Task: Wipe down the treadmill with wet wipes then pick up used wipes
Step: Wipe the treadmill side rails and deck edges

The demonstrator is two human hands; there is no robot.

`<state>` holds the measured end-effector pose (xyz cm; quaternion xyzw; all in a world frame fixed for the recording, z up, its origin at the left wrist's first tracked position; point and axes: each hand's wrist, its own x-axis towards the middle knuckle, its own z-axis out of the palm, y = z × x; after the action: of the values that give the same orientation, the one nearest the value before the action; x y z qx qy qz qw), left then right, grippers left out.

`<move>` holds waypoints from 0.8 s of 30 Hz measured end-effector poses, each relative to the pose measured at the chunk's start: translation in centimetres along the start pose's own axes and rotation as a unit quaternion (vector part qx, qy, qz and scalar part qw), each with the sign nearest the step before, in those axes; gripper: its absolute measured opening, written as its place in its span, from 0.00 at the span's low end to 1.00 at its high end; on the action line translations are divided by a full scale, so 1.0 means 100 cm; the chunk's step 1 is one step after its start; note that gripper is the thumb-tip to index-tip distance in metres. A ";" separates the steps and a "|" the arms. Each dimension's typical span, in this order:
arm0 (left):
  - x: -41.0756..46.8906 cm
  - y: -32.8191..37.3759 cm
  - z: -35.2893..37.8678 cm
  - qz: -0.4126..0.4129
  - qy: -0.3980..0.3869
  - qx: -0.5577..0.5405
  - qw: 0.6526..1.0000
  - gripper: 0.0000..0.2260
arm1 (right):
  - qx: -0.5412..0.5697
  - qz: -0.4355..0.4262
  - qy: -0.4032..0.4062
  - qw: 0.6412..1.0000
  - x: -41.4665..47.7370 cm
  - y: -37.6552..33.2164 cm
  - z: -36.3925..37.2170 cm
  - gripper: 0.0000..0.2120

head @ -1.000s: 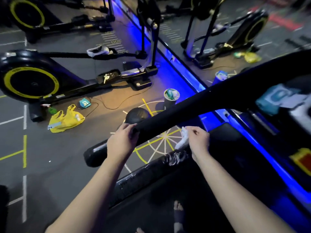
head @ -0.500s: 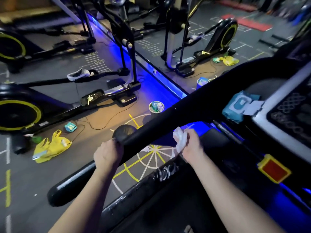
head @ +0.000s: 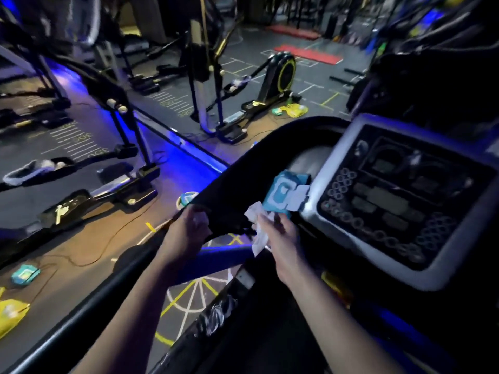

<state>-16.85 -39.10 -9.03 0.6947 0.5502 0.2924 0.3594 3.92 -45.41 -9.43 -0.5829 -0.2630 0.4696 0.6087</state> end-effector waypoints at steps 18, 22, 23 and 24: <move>0.177 0.132 0.195 0.213 -0.113 0.001 0.971 0.07 | -0.035 -0.096 0.227 0.969 0.027 -0.083 -0.158 0.13; 0.224 0.133 0.200 0.285 -0.089 0.064 0.952 0.16 | -0.089 -0.135 0.246 0.956 0.059 -0.087 -0.146 0.17; 0.235 0.132 0.201 0.304 -0.071 0.077 0.947 0.19 | -0.104 -0.150 0.264 0.947 0.066 -0.087 -0.143 0.17; 0.247 0.131 0.202 0.331 -0.046 0.095 0.938 0.21 | -0.125 -0.163 0.280 0.938 0.072 -0.085 -0.140 0.18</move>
<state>12.15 -20.45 -9.56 0.8811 0.2976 0.3091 0.1991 21.40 -44.52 -5.48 -0.7114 -0.2296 0.1452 0.6481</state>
